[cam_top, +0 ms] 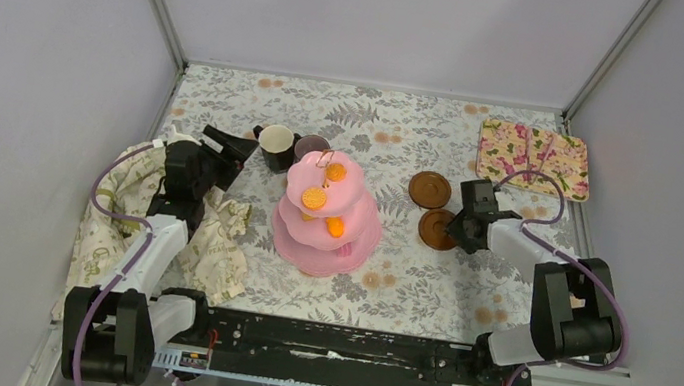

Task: Serve the afternoon tea
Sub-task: Move the coaster to the center of the board, then pick up the cup at the center of the board.

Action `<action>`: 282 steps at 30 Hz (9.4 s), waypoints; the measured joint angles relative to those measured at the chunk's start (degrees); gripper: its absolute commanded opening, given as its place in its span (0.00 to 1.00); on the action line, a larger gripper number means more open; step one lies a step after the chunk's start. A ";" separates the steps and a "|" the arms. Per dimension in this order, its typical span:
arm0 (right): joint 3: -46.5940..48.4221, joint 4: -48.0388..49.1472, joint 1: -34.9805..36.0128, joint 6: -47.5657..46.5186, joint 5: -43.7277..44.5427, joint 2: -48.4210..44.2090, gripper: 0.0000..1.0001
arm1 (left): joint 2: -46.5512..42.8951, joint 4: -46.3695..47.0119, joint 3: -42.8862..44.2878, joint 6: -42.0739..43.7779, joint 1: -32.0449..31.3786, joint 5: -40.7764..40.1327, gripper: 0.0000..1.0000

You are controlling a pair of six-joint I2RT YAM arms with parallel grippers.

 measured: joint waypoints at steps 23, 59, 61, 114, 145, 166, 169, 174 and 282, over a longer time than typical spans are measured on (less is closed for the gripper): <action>8.98 -5.95 -13.00 -0.55 1.70 6.27 0.32 | 0.00 1.27 -0.42 -1.73 1.18 2.23 0.85; 29.59 -6.95 -11.41 -2.99 6.38 24.00 0.33 | 0.87 1.29 -0.42 -1.90 1.29 2.56 0.85; 30.84 -7.19 -9.64 -4.09 6.91 24.72 0.33 | 1.01 1.29 -0.42 -1.90 1.36 2.56 0.85; 18.69 -4.66 -10.19 -5.66 1.97 16.09 0.73 | 7.98 -2.34 7.96 0.44 -0.13 -0.96 0.79; 17.44 -5.42 -7.41 -6.54 -2.21 -0.50 0.73 | 29.66 -21.99 28.72 10.16 -7.26 -9.11 0.59; 17.31 -5.35 -6.64 -6.54 -4.66 -1.31 0.74 | 37.29 -25.77 32.63 14.03 -7.17 -10.23 0.11; 17.31 -5.35 -6.60 -6.56 -4.76 -1.31 0.74 | 37.35 -25.83 32.63 14.10 -7.19 -10.23 0.00; 17.31 -5.35 -6.32 -6.56 -4.76 -1.31 0.74 | 37.35 -25.83 32.63 14.34 -7.17 -10.25 0.00; 25.51 -22.62 -4.92 -12.15 -8.87 -35.08 0.69 | 61.51 -43.91 97.42 57.20 -61.16 -33.55 0.00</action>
